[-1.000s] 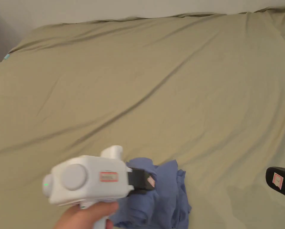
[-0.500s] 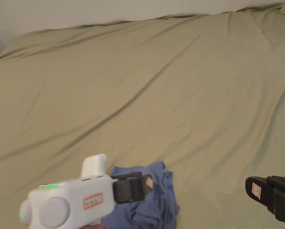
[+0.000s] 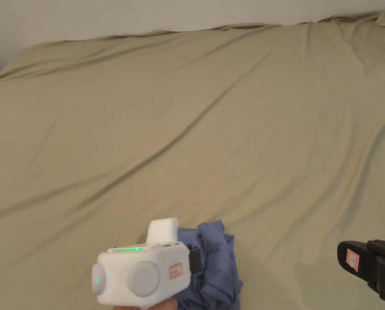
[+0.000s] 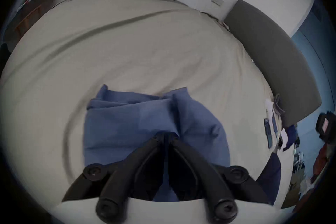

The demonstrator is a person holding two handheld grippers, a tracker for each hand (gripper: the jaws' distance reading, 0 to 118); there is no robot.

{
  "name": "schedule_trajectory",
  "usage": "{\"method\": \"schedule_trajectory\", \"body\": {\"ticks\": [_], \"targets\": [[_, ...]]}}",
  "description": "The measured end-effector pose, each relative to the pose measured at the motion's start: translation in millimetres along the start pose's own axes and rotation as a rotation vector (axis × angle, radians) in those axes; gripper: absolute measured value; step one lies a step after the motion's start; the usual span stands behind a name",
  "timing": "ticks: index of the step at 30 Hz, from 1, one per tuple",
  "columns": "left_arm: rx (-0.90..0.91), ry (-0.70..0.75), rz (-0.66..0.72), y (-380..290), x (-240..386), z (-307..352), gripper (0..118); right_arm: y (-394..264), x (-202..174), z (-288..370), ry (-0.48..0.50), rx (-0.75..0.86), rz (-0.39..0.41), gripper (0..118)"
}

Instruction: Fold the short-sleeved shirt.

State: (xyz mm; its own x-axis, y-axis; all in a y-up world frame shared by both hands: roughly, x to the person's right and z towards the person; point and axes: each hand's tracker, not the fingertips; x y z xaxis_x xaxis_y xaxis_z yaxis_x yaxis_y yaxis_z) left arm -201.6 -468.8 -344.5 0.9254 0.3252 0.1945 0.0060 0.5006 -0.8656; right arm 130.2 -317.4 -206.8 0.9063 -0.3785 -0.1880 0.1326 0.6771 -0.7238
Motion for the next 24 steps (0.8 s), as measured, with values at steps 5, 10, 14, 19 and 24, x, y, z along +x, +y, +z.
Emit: {"method": "schedule_trajectory", "body": {"ticks": [5, 10, 14, 19, 24], "targets": [[0.110, 0.116, -0.063, -6, 25, 18, 3, 0, -4, -1, -0.011, -0.012, 0.014, 2], [0.068, 0.110, -0.256, -18, 53, 7, 3, 0, -4, -8, -0.006, -0.029, 0.015, 2], [-0.061, 0.010, -0.214, -31, 72, -31, 3, -1, -11, -12, 0.008, -0.040, 0.023, 2], [-0.093, -0.085, -0.250, -33, 96, -43, 3, -1, -19, -9, 0.035, -0.040, 0.053, 2], [0.009, -0.327, -0.101, -10, 62, 17, 3, 4, -14, -5, 0.151, 0.037, 0.009, 2]]}}
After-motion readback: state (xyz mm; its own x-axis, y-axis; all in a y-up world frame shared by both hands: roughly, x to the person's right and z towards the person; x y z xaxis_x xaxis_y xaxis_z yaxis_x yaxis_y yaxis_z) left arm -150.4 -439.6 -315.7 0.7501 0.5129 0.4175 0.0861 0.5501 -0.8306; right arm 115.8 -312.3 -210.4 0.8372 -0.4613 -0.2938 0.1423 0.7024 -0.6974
